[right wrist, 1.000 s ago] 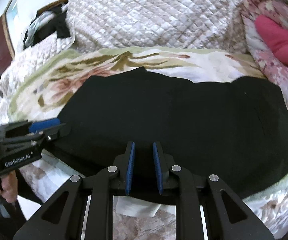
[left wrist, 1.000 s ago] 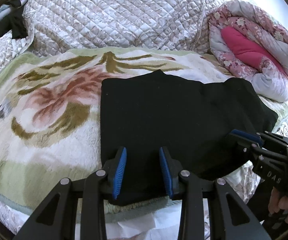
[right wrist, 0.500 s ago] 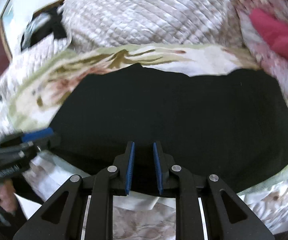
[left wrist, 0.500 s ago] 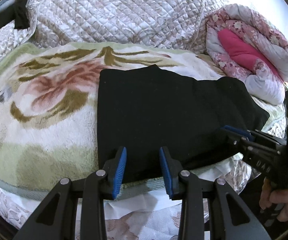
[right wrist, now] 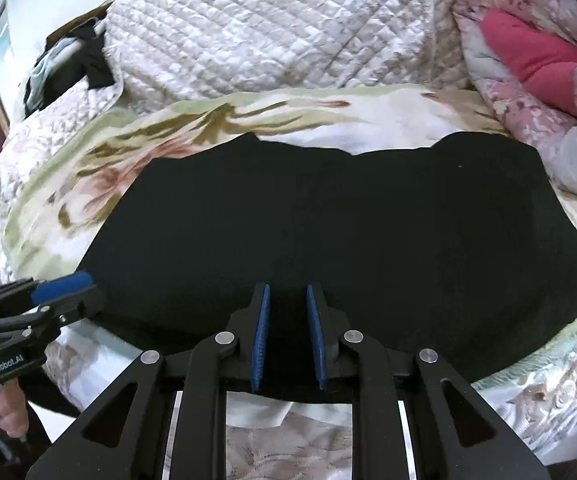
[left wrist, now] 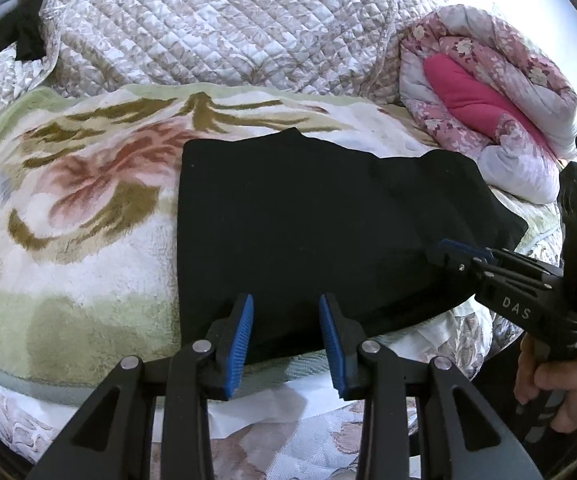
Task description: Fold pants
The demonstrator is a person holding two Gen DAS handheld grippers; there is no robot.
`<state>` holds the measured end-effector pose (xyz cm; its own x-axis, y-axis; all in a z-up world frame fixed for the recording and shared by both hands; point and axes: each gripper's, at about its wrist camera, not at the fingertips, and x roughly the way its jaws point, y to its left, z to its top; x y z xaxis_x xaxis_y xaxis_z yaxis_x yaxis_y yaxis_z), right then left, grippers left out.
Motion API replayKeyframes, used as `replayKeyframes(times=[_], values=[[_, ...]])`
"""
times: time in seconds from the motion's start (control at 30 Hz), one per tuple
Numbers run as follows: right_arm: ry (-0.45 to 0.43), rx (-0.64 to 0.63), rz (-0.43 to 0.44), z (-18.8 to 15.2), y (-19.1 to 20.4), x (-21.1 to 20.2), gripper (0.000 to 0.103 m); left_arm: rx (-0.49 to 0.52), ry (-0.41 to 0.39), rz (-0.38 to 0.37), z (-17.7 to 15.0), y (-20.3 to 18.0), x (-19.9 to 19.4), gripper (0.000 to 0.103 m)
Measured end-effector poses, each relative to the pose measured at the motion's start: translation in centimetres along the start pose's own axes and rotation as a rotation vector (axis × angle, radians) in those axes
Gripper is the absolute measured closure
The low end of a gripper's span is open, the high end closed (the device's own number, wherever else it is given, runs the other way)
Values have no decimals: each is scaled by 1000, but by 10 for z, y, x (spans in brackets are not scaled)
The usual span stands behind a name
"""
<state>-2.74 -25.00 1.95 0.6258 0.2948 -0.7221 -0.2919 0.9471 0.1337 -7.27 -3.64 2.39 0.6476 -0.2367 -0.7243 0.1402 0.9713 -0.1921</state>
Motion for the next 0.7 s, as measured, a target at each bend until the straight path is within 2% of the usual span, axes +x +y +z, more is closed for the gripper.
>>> replayKeyframes(times=[0.23, 0.3, 0.37, 0.43, 0.47, 0.53, 0.6, 0.7], values=[[1, 5, 92, 16, 8, 9, 84, 7, -17, 11, 25, 8, 3, 66], [50, 2, 68, 17, 6, 26, 84, 29, 12, 38, 30, 10, 15, 66], [27, 38, 73, 20, -1, 23, 84, 20, 32, 42, 29, 14, 23, 66], [-7, 24, -17, 20, -7, 13, 84, 23, 17, 44, 26, 13, 21, 66], [-17, 40, -30, 19, -14, 9, 84, 25, 11, 44, 25, 12, 19, 66], [-42, 99, -10, 14, -27, 1, 83, 22, -2, 29, 24, 11, 15, 66], [-37, 126, -9, 9, -36, 0, 75, 24, -9, 18, 21, 8, 13, 66], [-30, 143, -29, 10, -46, 1, 75, 43, 7, 31, 16, 2, 17, 66]])
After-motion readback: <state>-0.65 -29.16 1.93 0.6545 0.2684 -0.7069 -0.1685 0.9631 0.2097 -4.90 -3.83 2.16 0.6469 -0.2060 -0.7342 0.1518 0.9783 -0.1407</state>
